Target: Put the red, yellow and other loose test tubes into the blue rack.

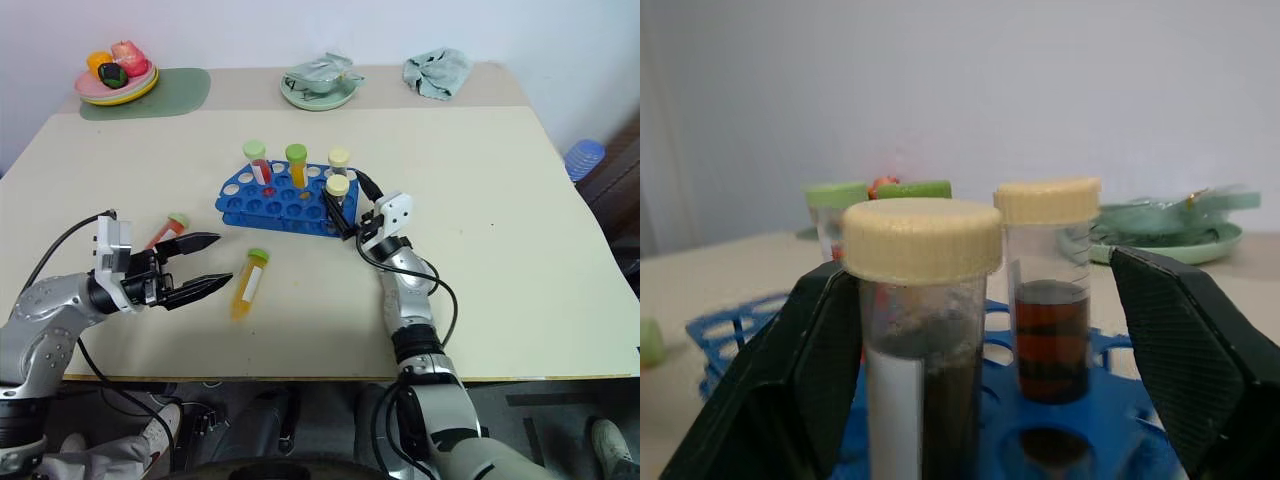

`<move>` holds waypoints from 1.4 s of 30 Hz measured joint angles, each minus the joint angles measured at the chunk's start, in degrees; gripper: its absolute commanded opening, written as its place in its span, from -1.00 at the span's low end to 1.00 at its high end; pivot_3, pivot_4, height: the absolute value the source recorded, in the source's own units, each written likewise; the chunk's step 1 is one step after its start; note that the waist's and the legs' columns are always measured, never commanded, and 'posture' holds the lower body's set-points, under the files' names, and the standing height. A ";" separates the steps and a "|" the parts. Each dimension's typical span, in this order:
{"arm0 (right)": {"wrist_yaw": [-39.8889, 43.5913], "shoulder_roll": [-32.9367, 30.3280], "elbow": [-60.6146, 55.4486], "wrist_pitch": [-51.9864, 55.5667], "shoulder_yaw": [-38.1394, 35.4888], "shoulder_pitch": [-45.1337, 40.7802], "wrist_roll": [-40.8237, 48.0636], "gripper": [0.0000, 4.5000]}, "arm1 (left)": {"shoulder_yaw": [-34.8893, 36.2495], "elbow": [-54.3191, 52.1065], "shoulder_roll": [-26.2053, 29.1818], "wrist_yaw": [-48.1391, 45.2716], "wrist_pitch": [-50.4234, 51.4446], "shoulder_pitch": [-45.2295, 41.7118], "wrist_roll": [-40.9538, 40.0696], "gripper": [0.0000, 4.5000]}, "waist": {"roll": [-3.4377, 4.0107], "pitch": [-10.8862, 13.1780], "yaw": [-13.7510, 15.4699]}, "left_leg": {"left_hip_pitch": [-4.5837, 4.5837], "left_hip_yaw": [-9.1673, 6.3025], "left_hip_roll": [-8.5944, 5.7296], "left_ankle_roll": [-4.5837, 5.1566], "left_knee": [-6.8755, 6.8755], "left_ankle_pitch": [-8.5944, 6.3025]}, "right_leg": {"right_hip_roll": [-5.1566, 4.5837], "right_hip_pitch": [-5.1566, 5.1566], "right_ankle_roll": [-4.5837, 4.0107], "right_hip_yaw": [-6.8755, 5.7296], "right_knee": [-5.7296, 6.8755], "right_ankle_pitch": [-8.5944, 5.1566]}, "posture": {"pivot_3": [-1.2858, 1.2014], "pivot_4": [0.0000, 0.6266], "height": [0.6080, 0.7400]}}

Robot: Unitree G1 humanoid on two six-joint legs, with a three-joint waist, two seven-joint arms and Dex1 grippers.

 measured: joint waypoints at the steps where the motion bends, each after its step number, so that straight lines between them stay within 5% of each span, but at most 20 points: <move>1: 0.03 -1.34 -3.33 2.24 0.27 1.67 0.11 0.70 | -0.07 -0.53 -0.13 0.73 0.47 0.35 0.01 0.82 | 0.00 0.00 0.05 | 0.00 0.00 0.00 0.00 -0.01 0.00 | 0.00 0.00 0.00 0.00 0.00 0.00 | 0.03 -0.52 1.00; 11: 6.27 -23.44 -35.09 31.47 -0.10 19.35 7.07 0.70 | -1.71 -4.89 -1.19 5.91 4.47 2.03 0.02 0.82 | 0.04 -0.01 0.15 | 0.01 0.05 0.01 0.43 0.01 -0.25 | 0.00 0.07 -0.01 0.04 -0.05 -0.01 | 0.03 -0.52 1.00; 19: 30.43 -48.82 -37.24 39.29 -7.68 26.98 15.08 0.70 | -0.66 -12.93 -0.12 22.90 21.01 0.56 -3.40 0.82 | -0.01 0.00 0.74 | 0.06 0.12 0.04 0.59 0.09 -0.34 | 0.00 0.25 0.01 0.02 -0.13 -0.01 | 0.03 -0.52 1.00; 25: 39.13 -50.61 -32.61 37.25 -4.77 21.27 14.81 0.70 | 3.28 -20.20 4.74 41.28 47.98 -8.58 -15.79 0.82 | -0.08 0.04 0.68 | 0.22 0.10 0.06 0.59 0.12 -0.34 | 0.03 0.46 0.02 -0.03 -0.16 -0.02 | 0.03 -0.52 1.00; 30: 41.31 -49.23 -31.08 35.52 -1.46 16.97 13.53 0.70 | 2.57 -13.38 6.02 50.70 68.76 -23.43 -27.33 0.82 | -0.09 0.04 1.50 | 0.23 0.10 0.01 0.59 0.14 -0.35 | 0.00 0.47 0.05 -0.05 -0.15 -0.03 | 0.03 -0.52 1.00; 42: 44.44 -48.95 -32.41 34.68 -0.74 19.00 14.21 0.70 | -24.10 18.57 13.28 91.84 64.76 -45.39 -66.13 0.82 | -0.22 0.11 1.58 | 0.06 0.12 -0.07 0.24 0.22 -0.17 | -0.14 0.20 0.08 0.11 -0.08 -0.04 | 0.03 -0.52 1.00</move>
